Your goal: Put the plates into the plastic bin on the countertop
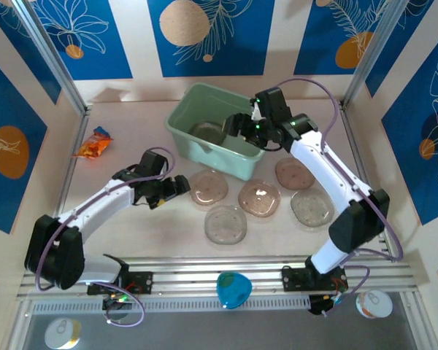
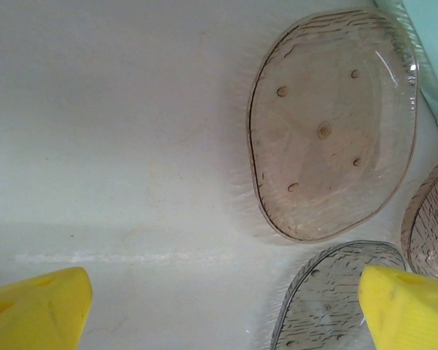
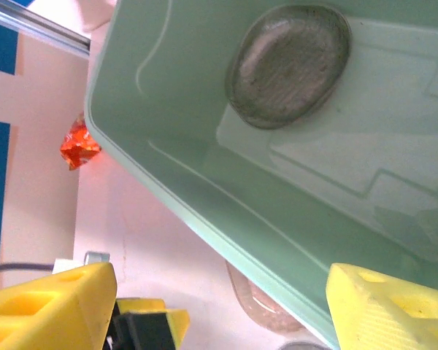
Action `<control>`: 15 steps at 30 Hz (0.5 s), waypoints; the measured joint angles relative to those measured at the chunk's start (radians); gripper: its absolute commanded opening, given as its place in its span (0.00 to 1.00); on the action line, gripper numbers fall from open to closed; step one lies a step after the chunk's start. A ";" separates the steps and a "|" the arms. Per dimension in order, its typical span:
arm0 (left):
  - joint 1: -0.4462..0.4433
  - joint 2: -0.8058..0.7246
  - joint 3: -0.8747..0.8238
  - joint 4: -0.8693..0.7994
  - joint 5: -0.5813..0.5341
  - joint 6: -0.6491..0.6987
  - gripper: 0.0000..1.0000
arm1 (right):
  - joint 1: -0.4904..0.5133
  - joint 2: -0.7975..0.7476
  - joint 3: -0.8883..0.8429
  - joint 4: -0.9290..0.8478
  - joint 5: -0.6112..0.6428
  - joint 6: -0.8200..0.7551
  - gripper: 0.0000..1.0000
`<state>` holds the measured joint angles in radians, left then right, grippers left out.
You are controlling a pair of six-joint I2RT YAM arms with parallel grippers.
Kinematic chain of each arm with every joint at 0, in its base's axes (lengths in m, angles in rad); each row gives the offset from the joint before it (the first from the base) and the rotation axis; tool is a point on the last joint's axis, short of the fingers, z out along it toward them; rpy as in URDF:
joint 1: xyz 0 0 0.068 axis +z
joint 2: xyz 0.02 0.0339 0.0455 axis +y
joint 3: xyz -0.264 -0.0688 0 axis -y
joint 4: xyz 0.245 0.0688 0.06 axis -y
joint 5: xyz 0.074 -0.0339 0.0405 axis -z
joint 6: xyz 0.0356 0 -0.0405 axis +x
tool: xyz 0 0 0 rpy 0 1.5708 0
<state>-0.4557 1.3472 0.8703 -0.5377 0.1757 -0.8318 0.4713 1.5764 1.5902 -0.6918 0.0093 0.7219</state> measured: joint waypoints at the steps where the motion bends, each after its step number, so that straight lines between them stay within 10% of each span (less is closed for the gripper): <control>1: -0.008 0.009 0.000 0.007 -0.002 -0.010 0.93 | 0.000 -0.020 -0.023 0.002 0.002 -0.003 0.76; 15: -0.109 0.129 0.000 0.098 -0.039 -0.190 0.91 | -0.026 -0.173 -0.247 0.053 0.014 -0.010 0.73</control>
<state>-0.5648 1.4765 0.8707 -0.4393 0.1368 -1.0218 0.4454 1.4033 1.3430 -0.6392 0.0231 0.7116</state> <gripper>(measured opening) 0.916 0.730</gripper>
